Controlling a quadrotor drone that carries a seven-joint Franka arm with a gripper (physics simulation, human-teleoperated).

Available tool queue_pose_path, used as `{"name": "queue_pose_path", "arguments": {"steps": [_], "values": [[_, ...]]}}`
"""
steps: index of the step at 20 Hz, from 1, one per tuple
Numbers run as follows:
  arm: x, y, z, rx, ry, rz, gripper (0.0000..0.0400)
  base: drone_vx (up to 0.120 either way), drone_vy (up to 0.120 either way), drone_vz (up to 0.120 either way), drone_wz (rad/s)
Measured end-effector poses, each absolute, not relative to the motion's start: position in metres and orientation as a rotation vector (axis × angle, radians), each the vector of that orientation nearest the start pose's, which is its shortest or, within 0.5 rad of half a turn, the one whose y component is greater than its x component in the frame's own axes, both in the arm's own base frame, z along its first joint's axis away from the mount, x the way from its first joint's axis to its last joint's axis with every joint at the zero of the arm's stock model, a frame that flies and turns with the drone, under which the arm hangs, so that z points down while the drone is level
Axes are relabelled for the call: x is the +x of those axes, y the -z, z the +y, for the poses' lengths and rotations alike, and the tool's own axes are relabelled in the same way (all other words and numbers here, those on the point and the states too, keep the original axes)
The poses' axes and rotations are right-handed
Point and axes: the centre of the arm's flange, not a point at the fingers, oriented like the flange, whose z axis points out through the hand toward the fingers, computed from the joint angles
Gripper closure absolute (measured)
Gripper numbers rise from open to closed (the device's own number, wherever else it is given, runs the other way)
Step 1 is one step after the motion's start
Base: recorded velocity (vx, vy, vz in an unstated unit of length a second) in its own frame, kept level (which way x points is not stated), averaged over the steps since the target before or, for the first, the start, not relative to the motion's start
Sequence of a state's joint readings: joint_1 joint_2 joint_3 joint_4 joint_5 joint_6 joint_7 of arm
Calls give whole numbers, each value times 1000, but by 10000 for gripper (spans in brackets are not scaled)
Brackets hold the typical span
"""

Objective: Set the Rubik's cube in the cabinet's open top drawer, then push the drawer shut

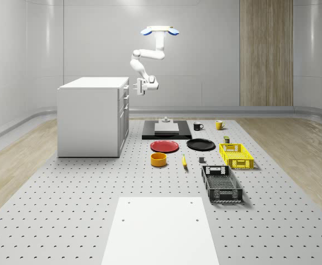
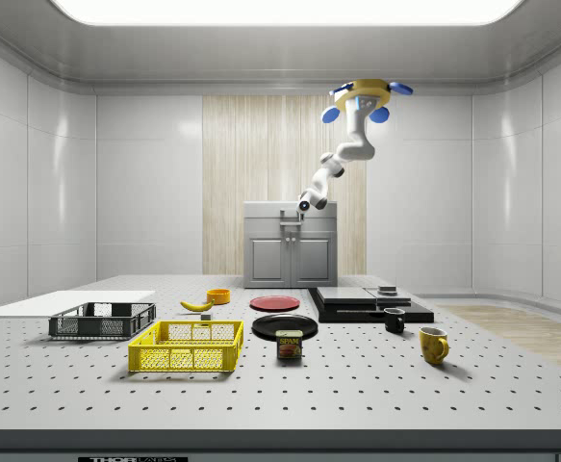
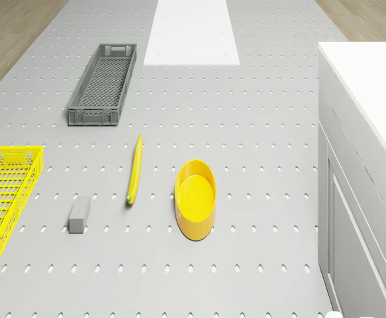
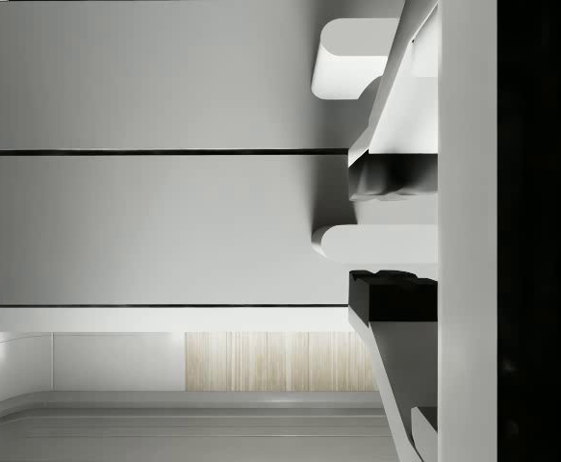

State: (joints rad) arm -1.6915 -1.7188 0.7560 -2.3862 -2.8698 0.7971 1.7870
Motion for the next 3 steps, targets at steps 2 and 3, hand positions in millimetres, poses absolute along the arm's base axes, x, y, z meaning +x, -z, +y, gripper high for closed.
{"name": "queue_pose_path", "arguments": {"steps": [2,3], "values": [[341,-685,209,-1482,-618,611,295,0,0,0,0],[342,-685,210,-1482,-618,610,295,0,0,0,0]]}}
